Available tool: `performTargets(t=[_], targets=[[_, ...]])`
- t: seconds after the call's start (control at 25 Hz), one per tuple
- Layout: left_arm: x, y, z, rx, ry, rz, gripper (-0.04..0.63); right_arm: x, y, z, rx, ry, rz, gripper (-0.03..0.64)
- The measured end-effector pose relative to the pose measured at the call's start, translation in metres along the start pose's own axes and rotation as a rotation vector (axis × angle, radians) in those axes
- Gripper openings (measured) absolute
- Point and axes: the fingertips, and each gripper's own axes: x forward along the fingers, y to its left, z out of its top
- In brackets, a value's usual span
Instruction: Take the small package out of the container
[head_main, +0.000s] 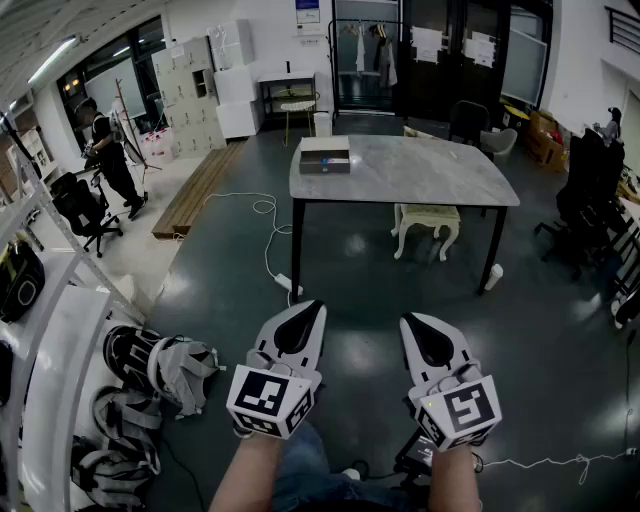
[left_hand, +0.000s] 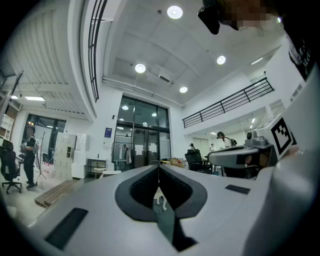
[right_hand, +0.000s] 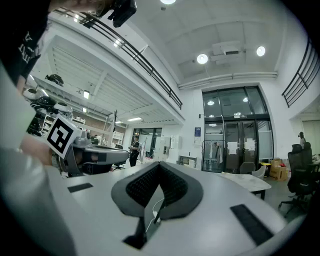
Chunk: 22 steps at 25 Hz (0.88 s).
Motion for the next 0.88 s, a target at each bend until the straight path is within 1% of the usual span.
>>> performTargets(t=[0.24,0.44,0.72,0.88], targets=[[-0.012,-0.004,0.002,0.02,0.008,0.003,0.014,-0.003,0.006,0.002,0.013,0.0,0.011,0.025],[-0.012,0.008,-0.001,0.016,0.016,0.014,0.015,0.007,0.012,0.0,0.003,0.007,0.025,0.025],[0.021,0.032,-0.014,-0.027,0.015,-0.001,0.014,0.035,-0.006,-0.01,0.017,0.026,-0.012,0.025],[0.053,0.062,-0.025,-0.064,0.028,-0.003,0.014,0.071,-0.022,-0.019,0.009,0.067,-0.026,0.025]])
